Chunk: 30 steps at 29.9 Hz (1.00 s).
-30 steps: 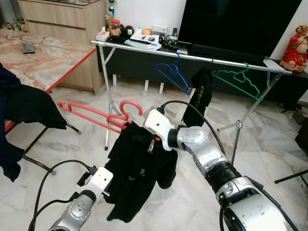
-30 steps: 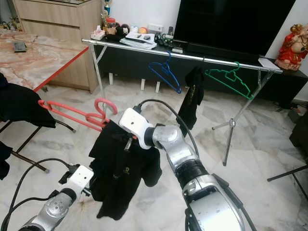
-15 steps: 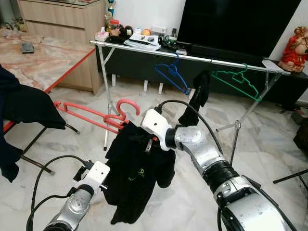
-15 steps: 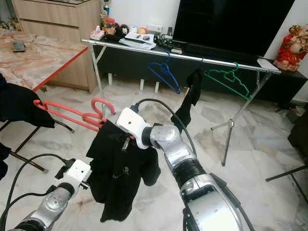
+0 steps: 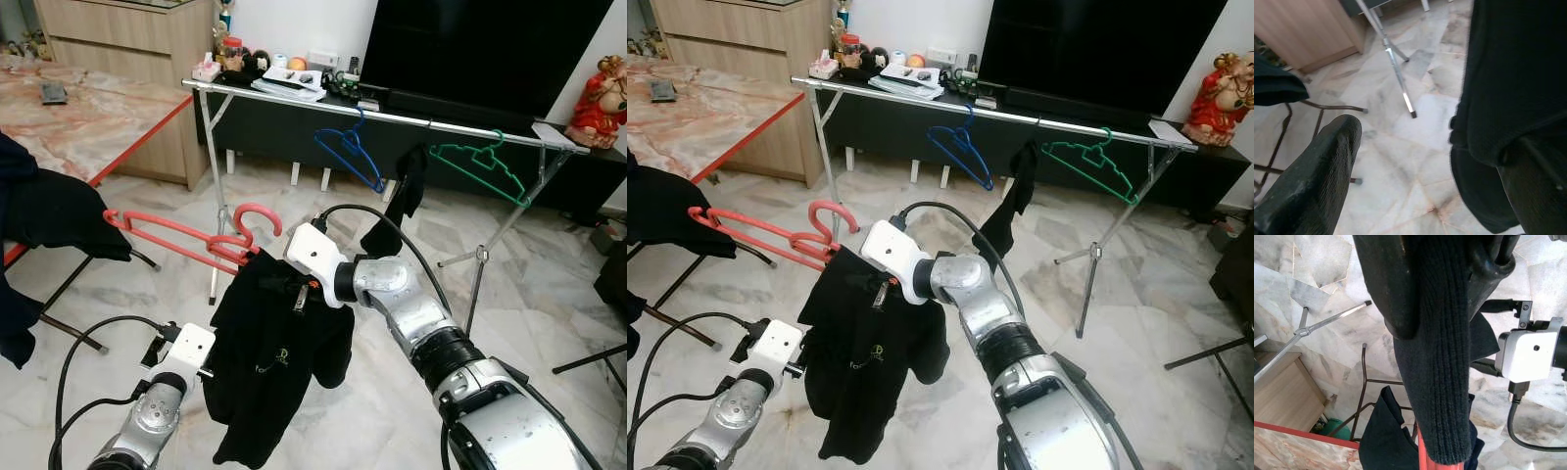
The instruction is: Hang hanger
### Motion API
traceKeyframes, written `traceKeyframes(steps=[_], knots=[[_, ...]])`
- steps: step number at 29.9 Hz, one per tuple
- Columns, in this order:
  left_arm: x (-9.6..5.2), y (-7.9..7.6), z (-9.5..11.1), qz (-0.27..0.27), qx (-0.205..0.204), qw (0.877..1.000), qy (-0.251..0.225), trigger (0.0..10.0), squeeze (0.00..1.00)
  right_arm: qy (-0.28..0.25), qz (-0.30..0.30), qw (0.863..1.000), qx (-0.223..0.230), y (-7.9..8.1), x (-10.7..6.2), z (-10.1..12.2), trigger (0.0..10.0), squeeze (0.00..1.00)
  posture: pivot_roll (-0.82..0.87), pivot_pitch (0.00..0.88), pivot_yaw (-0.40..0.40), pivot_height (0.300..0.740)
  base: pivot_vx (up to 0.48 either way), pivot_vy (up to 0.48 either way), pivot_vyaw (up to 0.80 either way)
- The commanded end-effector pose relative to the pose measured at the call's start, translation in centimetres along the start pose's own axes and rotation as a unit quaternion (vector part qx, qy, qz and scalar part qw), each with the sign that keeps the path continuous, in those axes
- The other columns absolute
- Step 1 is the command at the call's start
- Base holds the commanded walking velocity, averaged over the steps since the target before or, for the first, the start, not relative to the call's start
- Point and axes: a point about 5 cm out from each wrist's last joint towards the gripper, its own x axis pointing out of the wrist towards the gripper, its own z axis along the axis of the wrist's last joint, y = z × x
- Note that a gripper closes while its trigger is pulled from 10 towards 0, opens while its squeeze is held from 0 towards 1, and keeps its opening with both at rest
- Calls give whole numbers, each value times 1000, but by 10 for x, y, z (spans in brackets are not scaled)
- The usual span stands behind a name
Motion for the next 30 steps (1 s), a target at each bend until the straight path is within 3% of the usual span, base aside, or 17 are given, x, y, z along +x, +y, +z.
traceKeyframes(steps=[1,11,12,13,14,30], knots=[[1,-6,2,-16,-5,1000,-3,10000,0,-24,-6,999,-21,-6,-2,16,0,0,24,0,-140,740,0,0,0],[1,-14,4,-41,-1,999,-5,10000,0,-31,8,999,-29,-4,1,21,0,0,22,0,-144,740,0,0,0],[1,-14,4,-42,-1,999,-5,6745,0,-31,9,999,-29,-4,1,21,0,0,21,0,-144,740,0,0,0],[2,-14,4,-43,-2,999,-5,2824,0,-32,9,999,-30,-4,1,21,0,0,19,0,-143,740,0,0,0],[2,-14,4,-43,-2,999,-5,0,0,-32,9,999,-30,-5,0,22,0,0,19,0,-143,740,0,0,0],[2,-17,3,-56,1,998,1,0,0,-34,9,999,-31,-5,0,23,0,0,17,0,-140,740,0,0,0]])
